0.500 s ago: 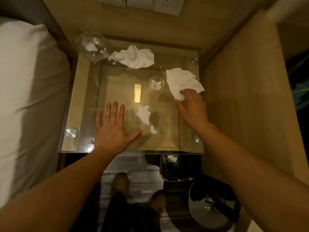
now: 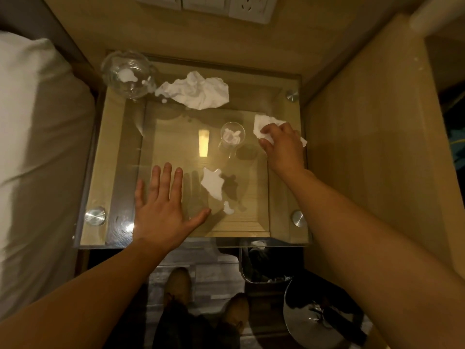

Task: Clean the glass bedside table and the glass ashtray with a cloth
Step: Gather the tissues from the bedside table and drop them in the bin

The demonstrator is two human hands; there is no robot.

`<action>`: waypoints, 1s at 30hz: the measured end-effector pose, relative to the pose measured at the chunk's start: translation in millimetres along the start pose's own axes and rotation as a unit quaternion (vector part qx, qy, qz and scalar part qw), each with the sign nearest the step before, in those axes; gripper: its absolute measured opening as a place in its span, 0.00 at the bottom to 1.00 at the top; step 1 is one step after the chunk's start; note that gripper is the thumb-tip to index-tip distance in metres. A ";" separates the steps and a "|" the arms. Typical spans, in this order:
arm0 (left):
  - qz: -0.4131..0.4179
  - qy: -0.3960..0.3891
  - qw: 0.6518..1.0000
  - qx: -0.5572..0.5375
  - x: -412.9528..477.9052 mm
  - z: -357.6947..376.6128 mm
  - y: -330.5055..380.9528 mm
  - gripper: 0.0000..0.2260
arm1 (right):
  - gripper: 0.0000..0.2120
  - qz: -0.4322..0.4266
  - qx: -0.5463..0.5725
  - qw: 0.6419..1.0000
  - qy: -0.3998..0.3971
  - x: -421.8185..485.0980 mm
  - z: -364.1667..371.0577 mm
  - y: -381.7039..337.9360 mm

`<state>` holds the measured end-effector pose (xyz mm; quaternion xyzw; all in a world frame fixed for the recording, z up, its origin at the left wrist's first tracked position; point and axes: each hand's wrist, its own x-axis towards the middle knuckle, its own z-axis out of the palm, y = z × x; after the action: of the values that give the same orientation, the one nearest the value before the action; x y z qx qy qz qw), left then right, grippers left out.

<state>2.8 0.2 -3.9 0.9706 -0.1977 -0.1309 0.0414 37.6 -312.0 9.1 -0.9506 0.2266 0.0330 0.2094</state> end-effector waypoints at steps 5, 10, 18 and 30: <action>-0.002 -0.004 1.000 -0.001 -0.6 -2.2 1.0 0.50 | 0.03 0.042 0.121 0.992 0.005 -11.9 0.9 -0.6; -0.002 0.005 1.000 -0.005 -2.0 -1.8 1.2 0.50 | 0.05 0.070 0.259 0.963 0.012 -67.1 -19.6 -9.8; -0.003 -0.003 1.000 -0.020 -4.8 -4.2 2.4 0.50 | 0.03 0.126 0.335 0.934 -0.001 -210.6 -44.0 1.1; -0.012 0.012 1.000 -0.022 -6.9 -4.5 5.4 0.50 | 0.02 0.199 0.226 0.950 -0.076 -301.7 31.3 77.0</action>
<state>-4.2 -1.9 2.8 0.9732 -0.1829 -0.1244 0.0632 -265.6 -235.6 -1.3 -0.8084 0.3960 0.0945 0.4251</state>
